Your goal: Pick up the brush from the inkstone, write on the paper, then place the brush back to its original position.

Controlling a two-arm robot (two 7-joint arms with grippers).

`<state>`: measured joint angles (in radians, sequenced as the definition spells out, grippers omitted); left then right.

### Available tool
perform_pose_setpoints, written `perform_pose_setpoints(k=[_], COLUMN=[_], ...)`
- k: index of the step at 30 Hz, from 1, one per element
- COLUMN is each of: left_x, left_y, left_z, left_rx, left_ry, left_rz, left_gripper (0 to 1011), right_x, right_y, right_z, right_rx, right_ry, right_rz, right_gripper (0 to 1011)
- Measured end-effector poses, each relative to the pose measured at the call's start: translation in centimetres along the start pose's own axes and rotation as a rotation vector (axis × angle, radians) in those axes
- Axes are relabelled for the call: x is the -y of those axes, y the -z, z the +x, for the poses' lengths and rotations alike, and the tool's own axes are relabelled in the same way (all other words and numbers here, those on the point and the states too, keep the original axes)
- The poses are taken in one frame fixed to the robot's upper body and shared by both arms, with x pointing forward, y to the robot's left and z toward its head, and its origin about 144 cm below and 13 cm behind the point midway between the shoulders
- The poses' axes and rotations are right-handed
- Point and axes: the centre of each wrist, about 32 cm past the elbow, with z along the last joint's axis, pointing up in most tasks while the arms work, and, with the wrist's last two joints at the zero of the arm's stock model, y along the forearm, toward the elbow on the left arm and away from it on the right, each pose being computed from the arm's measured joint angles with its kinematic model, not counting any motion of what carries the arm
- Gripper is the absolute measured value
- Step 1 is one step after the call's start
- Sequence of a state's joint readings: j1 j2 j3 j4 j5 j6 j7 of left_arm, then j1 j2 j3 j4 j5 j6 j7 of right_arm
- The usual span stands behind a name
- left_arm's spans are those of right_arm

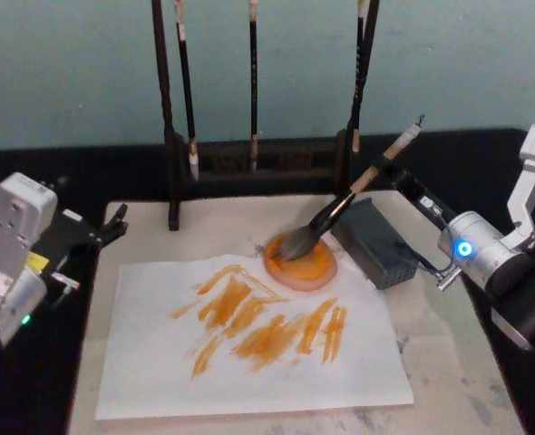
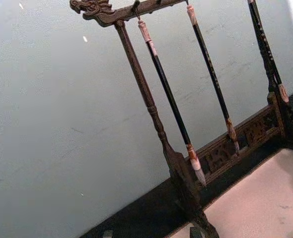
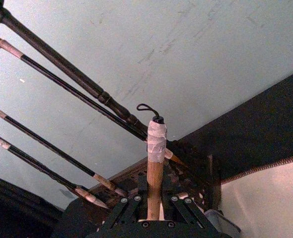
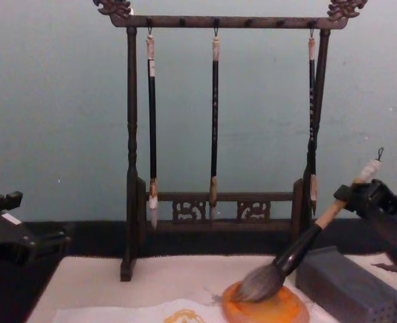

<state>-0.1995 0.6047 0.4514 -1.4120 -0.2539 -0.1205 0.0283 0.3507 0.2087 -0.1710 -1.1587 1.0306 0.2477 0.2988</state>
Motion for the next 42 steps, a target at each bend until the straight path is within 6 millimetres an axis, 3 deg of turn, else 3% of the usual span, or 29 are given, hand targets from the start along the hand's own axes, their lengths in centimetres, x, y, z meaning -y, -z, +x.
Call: perform_pose_setpoints(k=[42], left_x=[0.00], left_y=[0.00], left_z=[0.00], left_rx=[0.000], left_ry=[0.000], left_rz=[0.000], left_gripper=[1001], right_x=[0.46], right_y=[0.77], right_z=[0.32], right_rx=[-0.073], right_ry=[0.060], right_rz=[-0.003], right_gripper=[168])
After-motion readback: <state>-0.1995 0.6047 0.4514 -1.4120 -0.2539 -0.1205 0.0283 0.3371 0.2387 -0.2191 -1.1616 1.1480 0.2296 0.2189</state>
